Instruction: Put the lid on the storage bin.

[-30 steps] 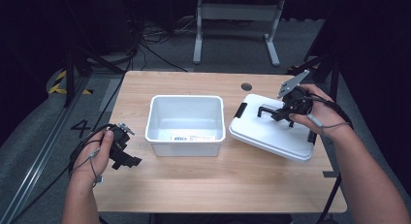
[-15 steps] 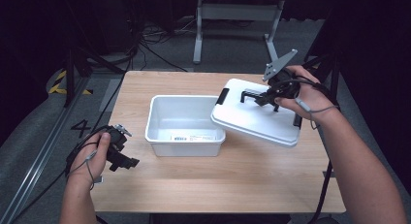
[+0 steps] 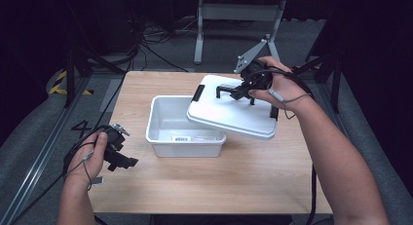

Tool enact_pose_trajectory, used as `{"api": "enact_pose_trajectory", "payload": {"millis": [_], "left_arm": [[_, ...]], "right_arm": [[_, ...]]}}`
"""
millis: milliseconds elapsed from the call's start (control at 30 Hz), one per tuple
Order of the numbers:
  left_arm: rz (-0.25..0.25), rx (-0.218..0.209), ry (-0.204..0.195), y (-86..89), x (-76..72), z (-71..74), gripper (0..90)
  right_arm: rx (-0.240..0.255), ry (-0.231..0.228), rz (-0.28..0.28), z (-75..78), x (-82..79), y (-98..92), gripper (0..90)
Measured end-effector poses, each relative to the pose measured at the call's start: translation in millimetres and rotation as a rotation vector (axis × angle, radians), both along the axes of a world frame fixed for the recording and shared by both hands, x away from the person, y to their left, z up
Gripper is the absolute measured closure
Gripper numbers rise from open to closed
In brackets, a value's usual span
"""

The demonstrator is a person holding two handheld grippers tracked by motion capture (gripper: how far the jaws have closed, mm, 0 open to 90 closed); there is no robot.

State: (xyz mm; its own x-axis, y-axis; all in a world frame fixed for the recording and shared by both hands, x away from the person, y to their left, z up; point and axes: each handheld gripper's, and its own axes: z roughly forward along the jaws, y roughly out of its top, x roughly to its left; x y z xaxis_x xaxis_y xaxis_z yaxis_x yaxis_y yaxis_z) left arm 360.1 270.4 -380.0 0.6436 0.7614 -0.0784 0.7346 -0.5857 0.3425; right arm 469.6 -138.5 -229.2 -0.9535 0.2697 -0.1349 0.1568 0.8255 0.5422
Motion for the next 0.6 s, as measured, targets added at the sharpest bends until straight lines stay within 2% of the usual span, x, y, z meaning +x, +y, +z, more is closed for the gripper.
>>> {"api": "enact_pose_trajectory", "payload": {"millis": [233,367,400,433,600], "left_arm": [[0.002,-0.004,-0.006,1.6,0.4,2.1,19.3],[-0.002,-0.008,-0.008,2.9,-0.3,3.0,19.2],[-0.002,-0.008,-0.008,2.9,-0.3,3.0,19.2],[-0.004,-0.006,-0.006,4.0,-0.1,3.6,19.2],[0.004,-0.009,-0.010,5.6,0.6,4.1,19.2]], "right_arm": [[0.010,-0.023,0.007,0.1,5.0,20.1,84.3],[0.039,-0.025,0.043,1.2,4.7,35.7,84.3],[0.039,-0.025,0.043,1.2,4.7,35.7,84.3],[0.039,-0.028,0.063,-0.4,4.2,45.7,84.3],[0.023,-0.031,0.109,-2.8,4.0,68.7,84.3]]}}
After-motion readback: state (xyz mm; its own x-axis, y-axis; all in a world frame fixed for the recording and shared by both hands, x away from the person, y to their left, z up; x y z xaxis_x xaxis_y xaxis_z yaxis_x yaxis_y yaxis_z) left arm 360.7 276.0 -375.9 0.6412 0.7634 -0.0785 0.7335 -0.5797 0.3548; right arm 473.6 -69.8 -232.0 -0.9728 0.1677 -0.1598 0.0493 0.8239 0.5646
